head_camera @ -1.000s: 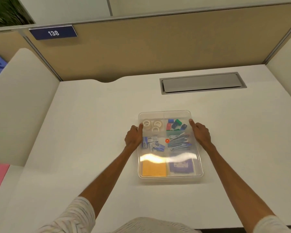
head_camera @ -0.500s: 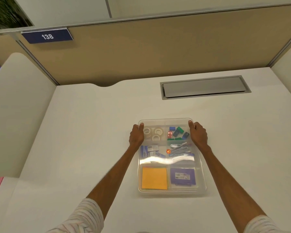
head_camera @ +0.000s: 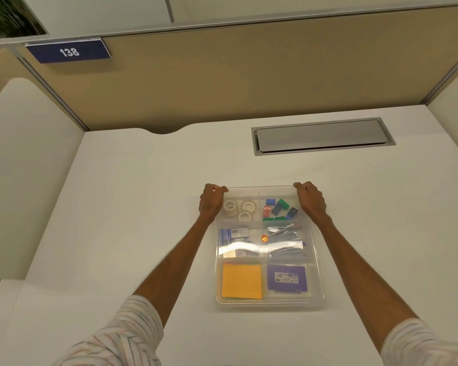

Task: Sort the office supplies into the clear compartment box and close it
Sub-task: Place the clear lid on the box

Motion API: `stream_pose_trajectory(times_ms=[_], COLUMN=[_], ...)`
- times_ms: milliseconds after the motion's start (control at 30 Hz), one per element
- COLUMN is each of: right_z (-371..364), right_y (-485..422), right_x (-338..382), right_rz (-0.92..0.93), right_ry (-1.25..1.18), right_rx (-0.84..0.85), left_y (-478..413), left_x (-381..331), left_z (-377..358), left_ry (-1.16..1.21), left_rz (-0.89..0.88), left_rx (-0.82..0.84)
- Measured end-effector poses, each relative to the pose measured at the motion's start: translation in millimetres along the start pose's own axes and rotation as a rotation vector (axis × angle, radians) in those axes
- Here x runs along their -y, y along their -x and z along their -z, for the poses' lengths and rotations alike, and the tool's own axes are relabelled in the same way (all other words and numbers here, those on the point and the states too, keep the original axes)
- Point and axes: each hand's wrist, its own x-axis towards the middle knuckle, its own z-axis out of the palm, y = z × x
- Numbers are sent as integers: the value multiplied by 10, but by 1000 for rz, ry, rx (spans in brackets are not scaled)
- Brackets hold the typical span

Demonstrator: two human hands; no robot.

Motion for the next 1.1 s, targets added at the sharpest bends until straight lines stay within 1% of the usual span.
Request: stream_pose_trajectory(times_ms=[167,467,567,733,800,900,967,1033,1100], right_z=[-82,-90,-84,-84,-59,31,77,55,-4], right_y=[8,-22,-29,-41,-37,-45,-45,-2,70], right_x=[31,26,24,21,20,20,19,27,34], right_rz=[-10,8,6,4,-35,-161,-219,-201,-121], right_ry=[-38,-57,-61,-100,-216,-489,-556,-499,-308], right_rx=[-28,-43,-38,-1,57,240,290,226,78], left_y=[-25,-60,-56,-31,-12,10,36,62,106], left_x=[96,221,213,226,233,239,222,209,190], left_z=[-89,-201,-205,-194,-196,-191,-174,-178,-203], left_ry=[-48,29,-6,-84,-80,-16,-29,-179,-289], left_rz=[-2,42,18,-75,-103,-115,-127,-157,-200], left_rx=[-15,-77,-103,-147,-169,-167,-169,-199,-248])
